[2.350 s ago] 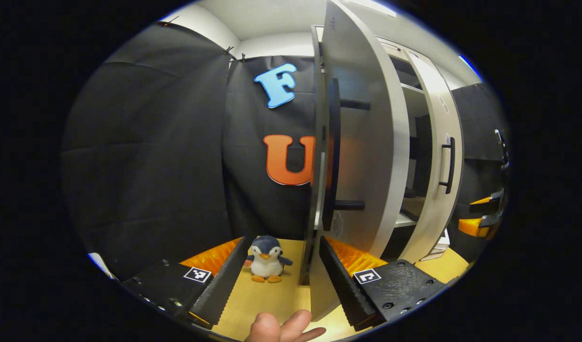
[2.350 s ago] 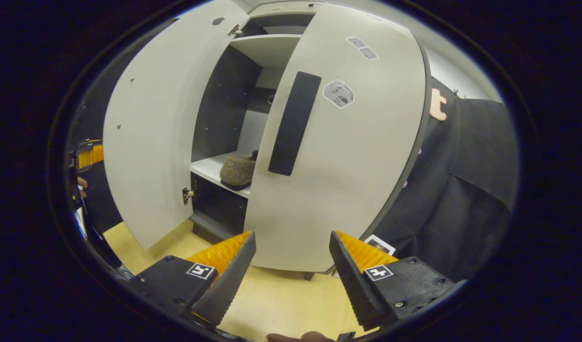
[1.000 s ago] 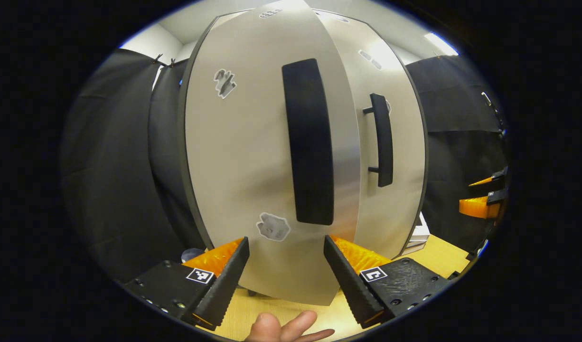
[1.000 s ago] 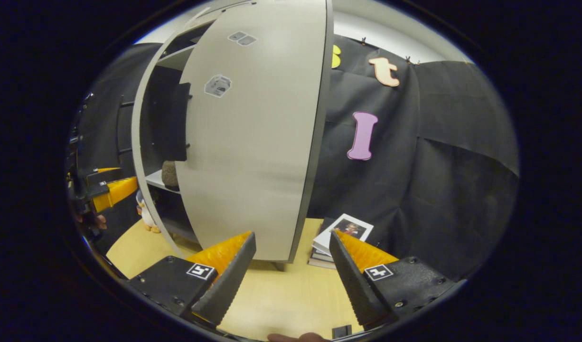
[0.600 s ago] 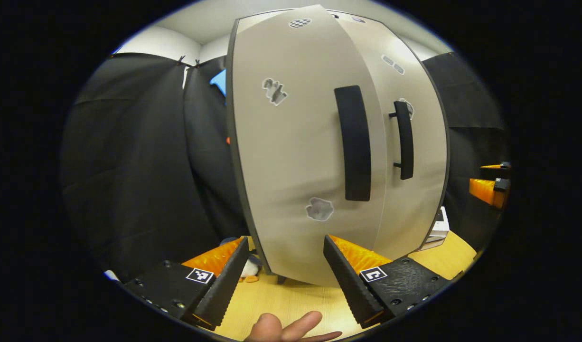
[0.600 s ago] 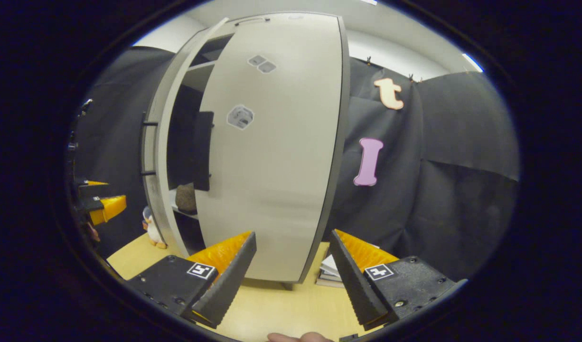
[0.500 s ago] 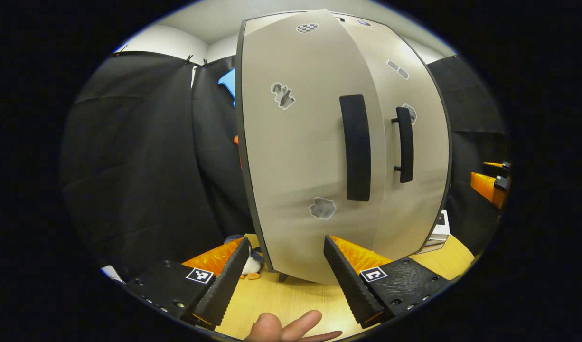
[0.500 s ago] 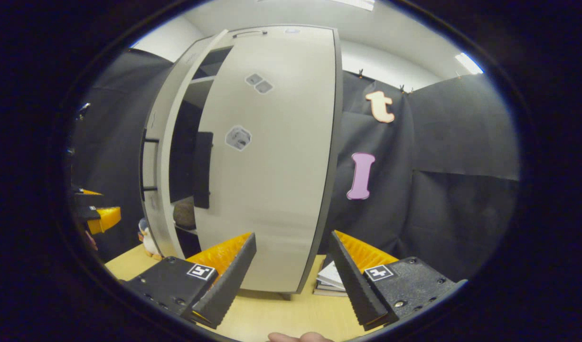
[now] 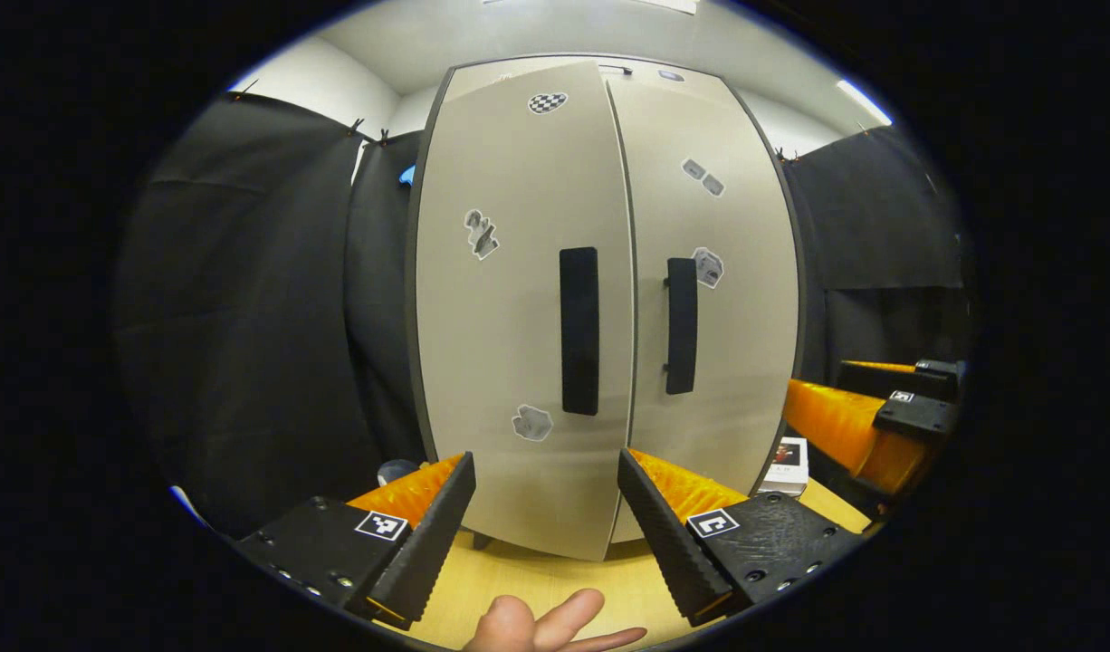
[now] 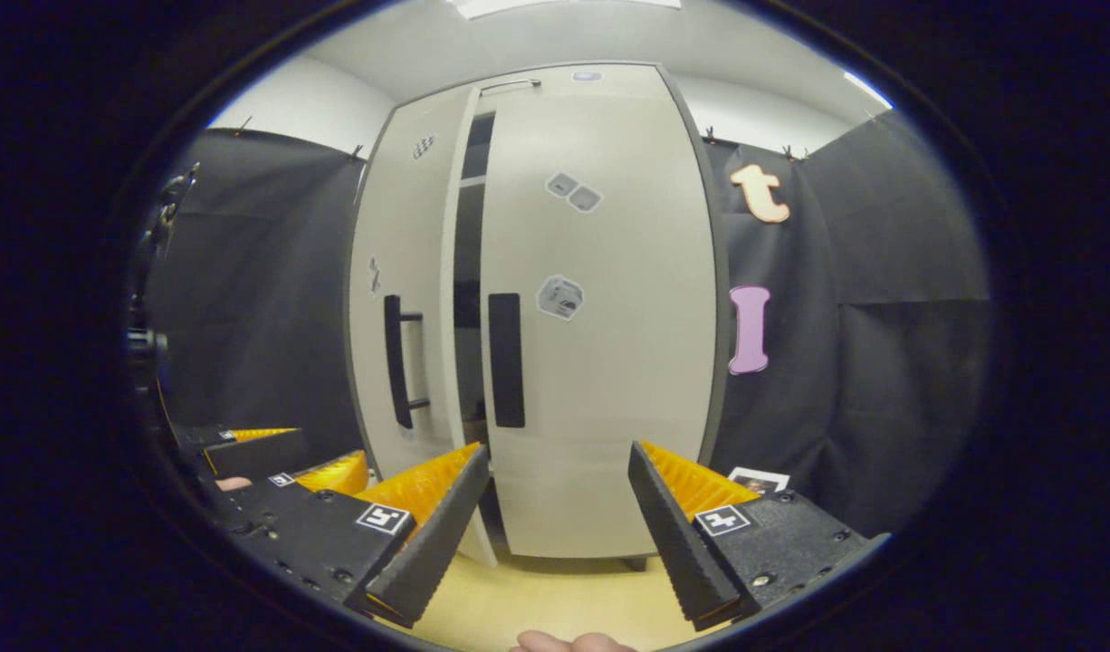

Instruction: Grab one shoe with the right hand and put it into the shoe cabinet, grab the other shoe with the left hand and put it into the shoe cabinet; then close the right door with the right hand and the left door with the left hand.

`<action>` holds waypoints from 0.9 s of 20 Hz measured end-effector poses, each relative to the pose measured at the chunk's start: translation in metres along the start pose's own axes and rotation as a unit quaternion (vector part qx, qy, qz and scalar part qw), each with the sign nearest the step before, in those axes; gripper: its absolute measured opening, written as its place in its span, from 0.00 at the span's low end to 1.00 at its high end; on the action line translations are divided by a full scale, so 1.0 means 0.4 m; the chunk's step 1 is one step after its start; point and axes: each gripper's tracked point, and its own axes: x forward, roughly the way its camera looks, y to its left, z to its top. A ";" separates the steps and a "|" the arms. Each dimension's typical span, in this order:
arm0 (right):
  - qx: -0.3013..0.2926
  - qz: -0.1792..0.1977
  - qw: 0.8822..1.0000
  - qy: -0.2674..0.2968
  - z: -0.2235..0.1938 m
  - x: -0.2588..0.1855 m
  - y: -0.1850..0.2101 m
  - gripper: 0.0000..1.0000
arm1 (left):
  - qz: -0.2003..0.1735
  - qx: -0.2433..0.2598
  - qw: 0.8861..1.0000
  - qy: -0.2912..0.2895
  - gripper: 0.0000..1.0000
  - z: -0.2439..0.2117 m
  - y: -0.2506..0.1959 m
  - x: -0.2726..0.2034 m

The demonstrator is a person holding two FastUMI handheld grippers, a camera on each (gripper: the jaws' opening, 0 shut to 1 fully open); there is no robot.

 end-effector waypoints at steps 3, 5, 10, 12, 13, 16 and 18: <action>-0.007 -0.007 1.000 0.013 -0.021 -0.001 0.005 0.99 | -0.010 0.003 1.000 0.003 0.96 -0.002 -0.007 -0.002; -0.005 -0.009 1.000 0.012 -0.026 -0.005 0.009 1.00 | -0.016 0.006 1.000 0.000 0.96 0.003 -0.009 -0.012; -0.022 -0.019 0.999 0.013 -0.042 -0.022 0.026 0.99 | -0.023 0.006 1.000 -0.005 0.96 0.005 0.018 -0.016; -0.025 -0.024 0.999 0.010 -0.042 -0.026 0.033 1.00 | -0.027 0.001 1.000 -0.004 0.96 0.012 0.027 -0.020; -0.028 -0.027 0.999 0.010 -0.046 -0.026 0.035 0.99 | -0.028 0.001 1.000 -0.005 0.96 0.013 0.034 -0.021; -0.030 -0.036 0.999 0.014 -0.064 -0.022 0.035 0.99 | -0.028 0.011 0.999 -0.010 0.96 0.009 0.057 -0.026; -0.026 -0.042 0.999 0.010 -0.074 -0.028 0.032 1.00 | -0.035 0.017 0.999 -0.014 0.96 0.000 0.066 -0.031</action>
